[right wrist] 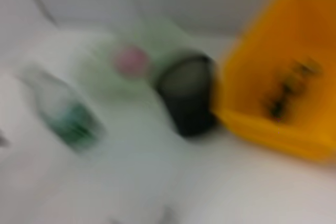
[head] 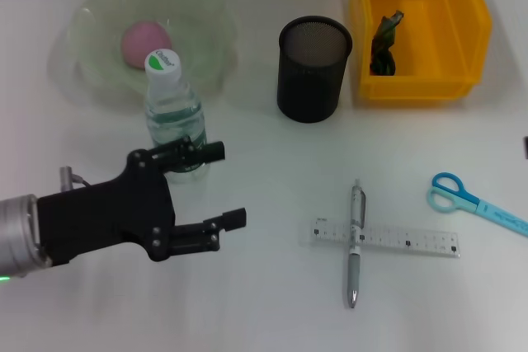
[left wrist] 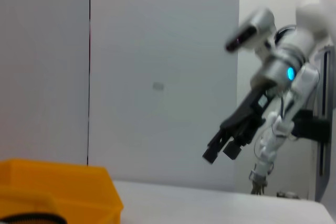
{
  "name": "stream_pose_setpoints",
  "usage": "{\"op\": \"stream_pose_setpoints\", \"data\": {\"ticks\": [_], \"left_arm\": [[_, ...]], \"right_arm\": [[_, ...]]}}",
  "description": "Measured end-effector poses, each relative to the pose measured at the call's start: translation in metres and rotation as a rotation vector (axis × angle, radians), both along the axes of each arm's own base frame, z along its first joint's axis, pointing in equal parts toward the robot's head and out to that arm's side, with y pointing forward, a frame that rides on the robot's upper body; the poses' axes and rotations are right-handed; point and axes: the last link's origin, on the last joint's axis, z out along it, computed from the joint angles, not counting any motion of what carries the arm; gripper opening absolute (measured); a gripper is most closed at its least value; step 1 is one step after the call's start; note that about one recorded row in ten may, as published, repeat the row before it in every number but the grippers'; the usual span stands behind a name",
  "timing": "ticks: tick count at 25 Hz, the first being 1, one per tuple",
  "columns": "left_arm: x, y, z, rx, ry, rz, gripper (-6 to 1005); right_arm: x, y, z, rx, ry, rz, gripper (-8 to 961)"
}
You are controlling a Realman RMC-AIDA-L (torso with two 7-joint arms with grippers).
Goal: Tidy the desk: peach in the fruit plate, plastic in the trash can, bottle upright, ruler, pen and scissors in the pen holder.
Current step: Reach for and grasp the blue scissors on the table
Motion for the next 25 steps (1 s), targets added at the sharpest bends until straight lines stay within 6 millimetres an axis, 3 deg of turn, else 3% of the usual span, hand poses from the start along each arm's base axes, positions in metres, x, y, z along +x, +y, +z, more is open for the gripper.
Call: {"op": "stream_pose_setpoints", "data": {"ticks": [2, 4, 5, 8, 9, 10, 16, 19, 25], "left_arm": [[-0.004, 0.002, -0.008, -0.024, 0.034, 0.024, 822], [-0.005, 0.002, -0.009, -0.025, 0.042, 0.029, 822], [-0.006, 0.003, -0.01, -0.025, 0.05, 0.036, 822], [-0.008, 0.005, -0.013, -0.021, 0.062, 0.055, 822], [-0.008, 0.005, -0.013, -0.021, 0.062, 0.055, 822], [-0.008, 0.005, -0.013, -0.021, 0.062, 0.055, 822], [-0.009, 0.007, -0.015, -0.024, 0.072, 0.069, 822], [-0.01, 0.007, -0.015, -0.025, 0.071, 0.07, 822], [-0.009, 0.006, -0.015, -0.025, 0.071, 0.071, 822]], "right_arm": [[-0.015, 0.007, 0.007, -0.015, -0.162, -0.091, 826], [-0.033, 0.017, -0.001, -0.078, -0.315, -0.125, 826], [-0.033, 0.017, -0.001, -0.078, -0.315, -0.125, 825], [-0.043, 0.023, -0.023, -0.177, -0.422, 0.004, 820], [-0.044, 0.024, -0.037, -0.256, -0.474, 0.127, 819], [-0.044, 0.024, -0.037, -0.256, -0.474, 0.127, 817], [-0.02, 0.027, -0.059, -0.421, -0.552, 0.312, 814], [-0.004, 0.038, -0.065, -0.421, -0.583, 0.293, 813], [0.006, 0.048, -0.07, -0.406, -0.61, 0.271, 810]]}}
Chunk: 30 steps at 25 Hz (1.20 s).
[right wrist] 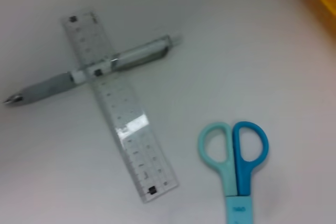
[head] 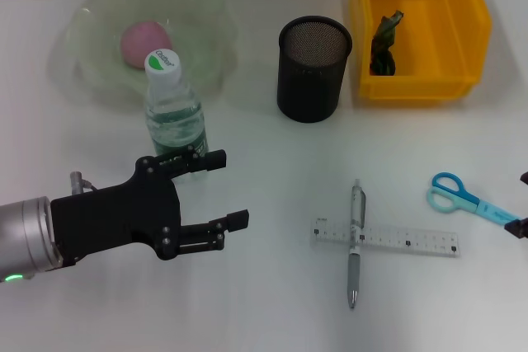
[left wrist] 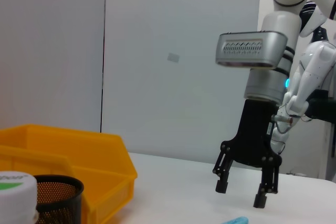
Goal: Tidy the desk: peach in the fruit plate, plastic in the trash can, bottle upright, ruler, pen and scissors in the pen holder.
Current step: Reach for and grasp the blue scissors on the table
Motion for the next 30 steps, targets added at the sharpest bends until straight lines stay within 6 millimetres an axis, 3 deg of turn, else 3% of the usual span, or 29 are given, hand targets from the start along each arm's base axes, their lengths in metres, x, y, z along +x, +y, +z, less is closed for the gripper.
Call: {"op": "stream_pose_setpoints", "data": {"ticks": [9, 26, 30], "left_arm": [[0.002, 0.002, 0.0, -0.001, 0.0, -0.006, 822], [0.002, 0.002, 0.0, 0.001, 0.001, -0.01, 822], [0.002, 0.002, 0.0, 0.0, 0.001, -0.009, 822]], "right_arm": [[-0.011, 0.014, -0.009, 0.046, -0.056, -0.128, 807], [-0.016, 0.027, -0.034, -0.014, -0.116, -0.084, 800], [-0.017, 0.029, -0.036, -0.009, -0.113, -0.081, 666]]}}
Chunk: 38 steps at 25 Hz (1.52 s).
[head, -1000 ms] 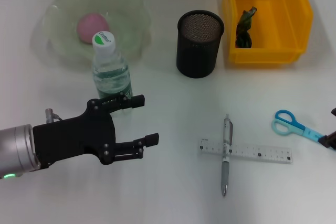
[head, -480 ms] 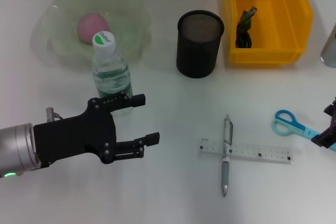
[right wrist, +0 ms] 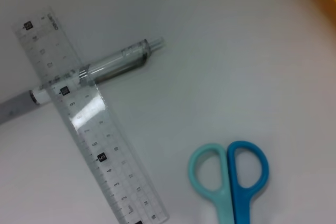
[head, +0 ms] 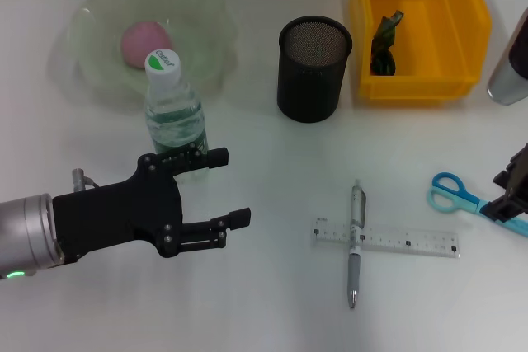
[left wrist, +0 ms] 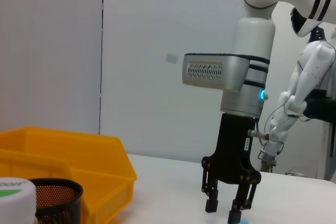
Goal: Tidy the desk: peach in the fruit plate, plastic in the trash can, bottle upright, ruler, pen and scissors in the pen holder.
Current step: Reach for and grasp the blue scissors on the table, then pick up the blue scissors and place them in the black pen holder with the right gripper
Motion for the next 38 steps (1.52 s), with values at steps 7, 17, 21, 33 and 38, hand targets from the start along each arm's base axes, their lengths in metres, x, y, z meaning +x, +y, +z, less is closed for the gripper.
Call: {"op": "stream_pose_setpoints", "data": {"ticks": [7, 17, 21, 33, 38], "left_arm": [[0.0, 0.0, 0.0, -0.001, 0.0, 0.001, 821], [0.0, 0.0, 0.0, -0.002, 0.0, 0.001, 821], [0.0, 0.0, 0.0, -0.003, 0.0, 0.001, 821], [0.0, 0.0, 0.0, -0.004, 0.0, 0.0, 821], [0.0, 0.0, 0.0, -0.004, 0.0, 0.0, 821]], "right_arm": [[0.004, 0.0, -0.009, -0.023, -0.001, -0.013, 522], [0.01, 0.001, -0.017, -0.031, -0.014, -0.016, 448], [0.01, 0.002, -0.017, -0.026, -0.014, -0.013, 445], [0.014, 0.001, -0.02, -0.049, -0.021, -0.013, 226], [0.015, 0.002, -0.019, -0.036, -0.011, -0.013, 220]]}}
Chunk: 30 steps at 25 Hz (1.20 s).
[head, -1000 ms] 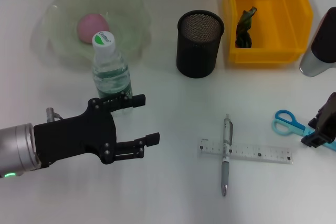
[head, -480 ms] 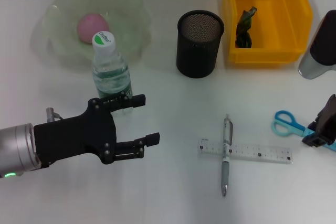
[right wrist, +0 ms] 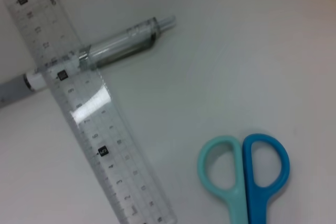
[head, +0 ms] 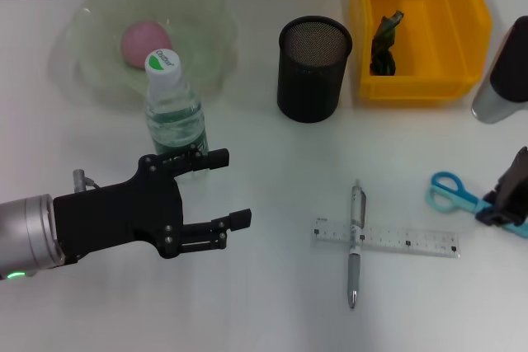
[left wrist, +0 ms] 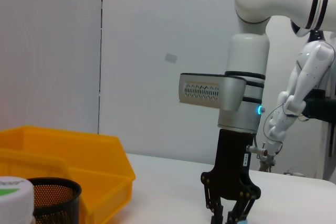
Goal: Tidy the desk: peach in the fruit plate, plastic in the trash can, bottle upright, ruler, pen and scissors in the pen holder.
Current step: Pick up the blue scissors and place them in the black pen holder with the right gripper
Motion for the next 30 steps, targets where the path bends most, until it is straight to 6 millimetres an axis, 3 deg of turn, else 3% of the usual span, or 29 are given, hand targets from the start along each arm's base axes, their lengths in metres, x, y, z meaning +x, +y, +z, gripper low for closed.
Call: {"op": "stream_pose_setpoints", "data": {"ticks": [3, 6, 11, 14, 18, 21, 25, 30], "left_arm": [[0.0, 0.0, 0.0, 0.0, 0.0, 0.0, 821], [0.0, 0.0, 0.0, -0.001, -0.002, -0.002, 821], [0.001, 0.0, 0.0, -0.002, -0.003, -0.003, 821], [0.001, 0.0, 0.0, -0.002, -0.003, -0.004, 821], [0.002, 0.001, 0.0, 0.0, -0.001, -0.007, 821], [0.002, 0.002, 0.0, 0.0, -0.001, -0.008, 821], [0.003, 0.003, -0.001, 0.001, 0.0, -0.008, 821], [0.002, 0.001, -0.002, -0.004, -0.003, -0.002, 821]], "right_arm": [[-0.01, 0.001, 0.009, 0.042, 0.053, 0.029, 217], [-0.025, 0.005, 0.036, 0.175, 0.174, 0.064, 215], [-0.048, 0.007, 0.088, 0.398, 0.564, 0.172, 217], [-0.055, 0.004, 0.099, 0.478, 0.819, 0.307, 218], [-0.056, 0.013, 0.093, 0.545, 1.05, 0.465, 219], [-0.055, 0.027, 0.072, 0.565, 1.155, 0.552, 220], [-0.055, 0.054, 0.039, 0.618, 1.238, 0.501, 221], [-0.064, 0.078, 0.006, 0.613, 1.211, 0.413, 223]]}}
